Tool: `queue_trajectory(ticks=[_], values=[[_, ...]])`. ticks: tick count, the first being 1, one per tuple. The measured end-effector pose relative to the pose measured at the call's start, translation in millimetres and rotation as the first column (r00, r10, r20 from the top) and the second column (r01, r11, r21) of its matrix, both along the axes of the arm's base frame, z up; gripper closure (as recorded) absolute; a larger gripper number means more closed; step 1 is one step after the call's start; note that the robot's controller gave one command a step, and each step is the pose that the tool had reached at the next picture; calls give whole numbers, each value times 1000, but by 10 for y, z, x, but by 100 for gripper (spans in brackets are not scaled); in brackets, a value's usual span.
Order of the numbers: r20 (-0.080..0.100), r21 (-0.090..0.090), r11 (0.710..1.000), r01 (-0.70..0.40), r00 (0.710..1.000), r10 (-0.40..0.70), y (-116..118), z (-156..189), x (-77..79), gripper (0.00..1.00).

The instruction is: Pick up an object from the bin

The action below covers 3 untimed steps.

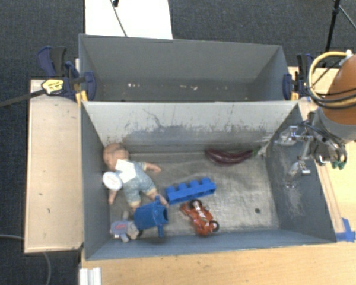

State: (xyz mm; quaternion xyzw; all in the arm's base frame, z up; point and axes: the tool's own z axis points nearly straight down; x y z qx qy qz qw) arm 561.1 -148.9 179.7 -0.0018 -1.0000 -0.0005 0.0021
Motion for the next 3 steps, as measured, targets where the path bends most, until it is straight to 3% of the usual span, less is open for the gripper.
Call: queue_trajectory(ticks=[1, 2, 3], values=[[8, -2, 1000, -4, 1000, 4, 6, 44, 19, 0], [13, -4, 999, -41, 999, 41, 465, -410, -124, 0], [4, 4, 1000, -19, 1000, 19, 788, -791, -239, 0]])
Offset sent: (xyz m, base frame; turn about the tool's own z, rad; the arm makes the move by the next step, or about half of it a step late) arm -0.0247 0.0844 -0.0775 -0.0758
